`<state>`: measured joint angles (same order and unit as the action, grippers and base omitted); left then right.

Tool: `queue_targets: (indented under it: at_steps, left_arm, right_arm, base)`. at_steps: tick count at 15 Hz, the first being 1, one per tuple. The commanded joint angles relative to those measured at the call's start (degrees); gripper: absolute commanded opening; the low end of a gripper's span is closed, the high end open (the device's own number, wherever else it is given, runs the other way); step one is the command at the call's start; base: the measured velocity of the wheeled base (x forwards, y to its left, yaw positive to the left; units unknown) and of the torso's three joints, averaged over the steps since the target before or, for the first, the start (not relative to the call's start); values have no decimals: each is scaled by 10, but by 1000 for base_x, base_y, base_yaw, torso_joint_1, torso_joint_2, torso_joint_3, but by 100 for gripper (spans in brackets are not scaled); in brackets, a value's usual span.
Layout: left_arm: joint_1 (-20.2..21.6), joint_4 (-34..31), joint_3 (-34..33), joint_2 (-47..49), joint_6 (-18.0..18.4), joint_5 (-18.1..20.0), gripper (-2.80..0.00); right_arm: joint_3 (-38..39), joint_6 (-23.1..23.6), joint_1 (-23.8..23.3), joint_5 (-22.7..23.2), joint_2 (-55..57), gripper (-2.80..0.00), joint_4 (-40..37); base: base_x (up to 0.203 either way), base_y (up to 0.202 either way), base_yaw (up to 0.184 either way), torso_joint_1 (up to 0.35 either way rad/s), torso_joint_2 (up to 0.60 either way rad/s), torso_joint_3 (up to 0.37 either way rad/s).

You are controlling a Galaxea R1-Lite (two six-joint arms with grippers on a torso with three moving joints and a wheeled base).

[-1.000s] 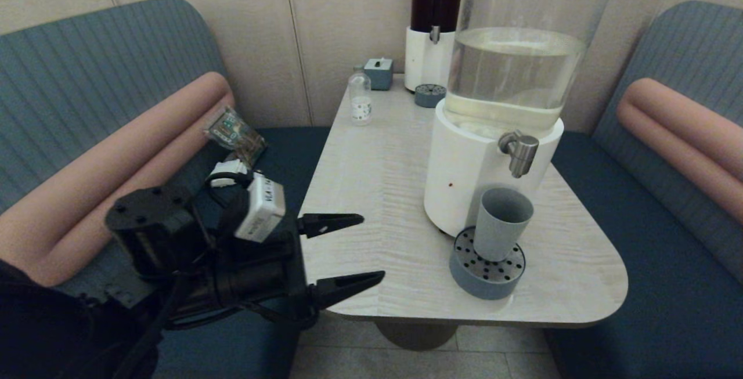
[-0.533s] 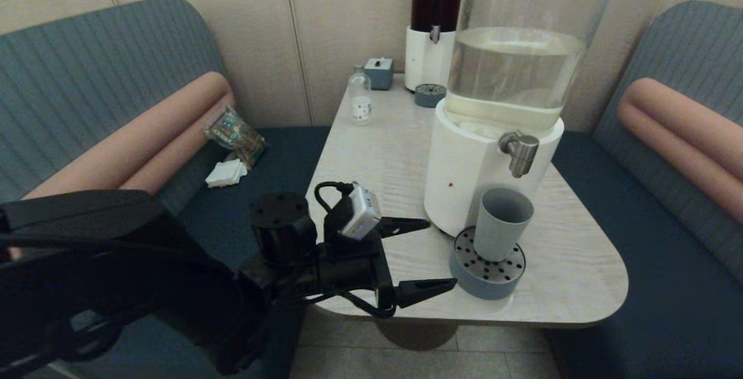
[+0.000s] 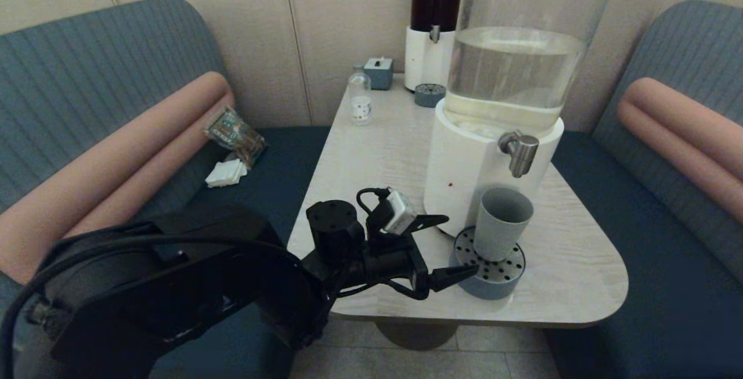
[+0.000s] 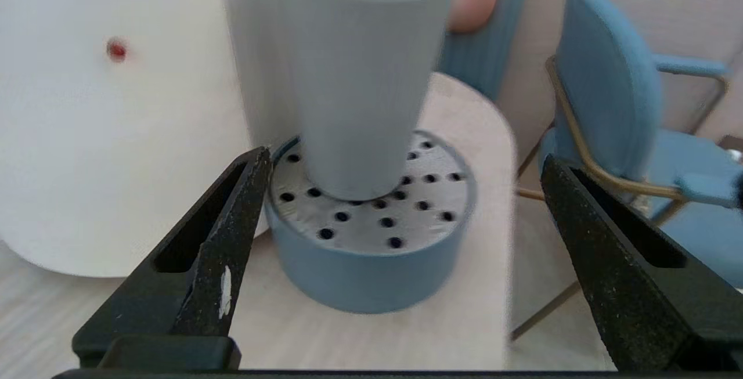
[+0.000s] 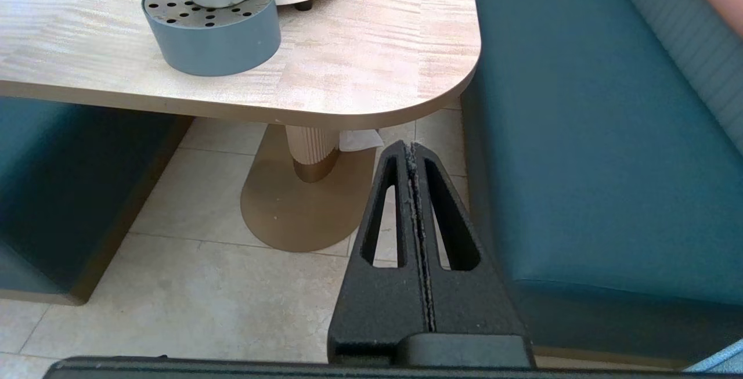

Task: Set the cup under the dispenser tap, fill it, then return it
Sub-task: Place the cup next to the water dispenser

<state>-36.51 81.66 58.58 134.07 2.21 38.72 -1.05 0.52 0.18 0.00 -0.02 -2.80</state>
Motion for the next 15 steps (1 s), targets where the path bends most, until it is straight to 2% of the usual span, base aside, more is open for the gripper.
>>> queue_targets:
  at_steps: [1, 10, 12, 15]
  left_arm:
    - [-4, 4, 39, 32, -3, 0, 0]
    - [-18, -22, 189, 93, -19, -31, 0]
    - [-28, -25, 204, 102, -19, -51, 0]
    - [-41, -32, 208, 103, -20, -53, 0]
  right_arm:
    - [0, 0, 1, 0, 0, -280, 0]
    - [0, 0, 0, 0, 0, -280, 0]
    - [0, 0, 0, 0, 0, -280, 0]
    - [0, 0, 1, 0, 0, -280, 0]
  base:
    - [0, 0, 0, 0, 0, 0]
    - [0, 0, 0, 0, 0, 0]
    - [0, 0, 0, 0, 0, 0]
    - [0, 0, 0, 0, 0, 0]
